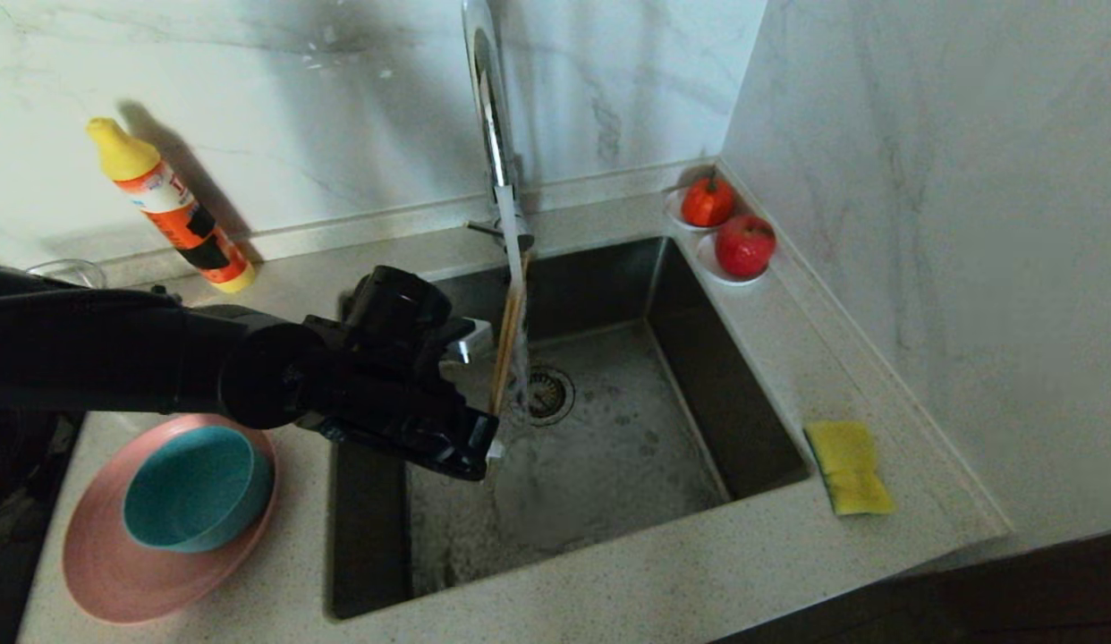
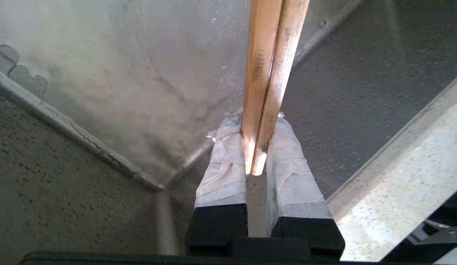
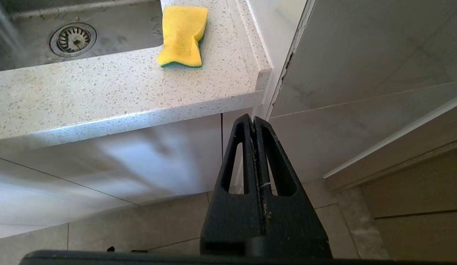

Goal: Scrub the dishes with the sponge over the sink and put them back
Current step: Rinse the chopsticks

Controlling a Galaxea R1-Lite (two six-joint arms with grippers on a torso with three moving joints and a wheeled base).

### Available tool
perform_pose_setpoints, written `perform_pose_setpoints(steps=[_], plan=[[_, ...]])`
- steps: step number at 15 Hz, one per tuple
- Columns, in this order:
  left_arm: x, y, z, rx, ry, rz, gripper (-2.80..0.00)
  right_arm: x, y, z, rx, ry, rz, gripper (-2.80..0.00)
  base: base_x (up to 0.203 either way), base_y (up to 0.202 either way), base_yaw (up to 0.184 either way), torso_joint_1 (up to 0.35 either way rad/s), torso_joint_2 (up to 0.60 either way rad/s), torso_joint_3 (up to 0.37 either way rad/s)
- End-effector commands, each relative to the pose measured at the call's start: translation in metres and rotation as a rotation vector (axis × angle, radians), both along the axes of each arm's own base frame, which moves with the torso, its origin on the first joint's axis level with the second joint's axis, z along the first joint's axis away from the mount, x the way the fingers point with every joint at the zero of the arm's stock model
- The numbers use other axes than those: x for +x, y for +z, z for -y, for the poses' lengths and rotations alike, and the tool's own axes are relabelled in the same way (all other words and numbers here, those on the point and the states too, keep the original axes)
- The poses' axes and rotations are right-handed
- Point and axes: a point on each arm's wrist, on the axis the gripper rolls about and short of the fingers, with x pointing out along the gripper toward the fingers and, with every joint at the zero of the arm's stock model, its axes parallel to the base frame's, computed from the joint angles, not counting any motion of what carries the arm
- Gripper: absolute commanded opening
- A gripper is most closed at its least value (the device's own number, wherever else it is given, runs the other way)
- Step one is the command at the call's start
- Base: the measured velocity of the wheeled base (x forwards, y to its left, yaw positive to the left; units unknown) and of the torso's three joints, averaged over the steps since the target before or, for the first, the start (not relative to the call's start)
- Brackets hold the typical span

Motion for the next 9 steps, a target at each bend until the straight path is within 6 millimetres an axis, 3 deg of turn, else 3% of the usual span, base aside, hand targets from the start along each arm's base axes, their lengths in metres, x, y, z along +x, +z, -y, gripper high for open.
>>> perform_pose_setpoints(steps=[1, 9], plan=[[-0.002, 0.006, -0.001, -0.009, 0.001, 0.015, -2.80, 0.000, 0.000, 0.000, -0.001, 0.000, 0.000, -2.80, 0.000, 0.000, 0.000, 0.000, 0.00, 0.000], [-0.016, 0.014, -0.008, -0.020, 0.018, 0.018, -2.80, 0.000, 0.000, 0.000, 0.001, 0.000, 0.000, -2.80, 0.000, 0.000, 0.000, 0.000, 0.00, 0.000]])
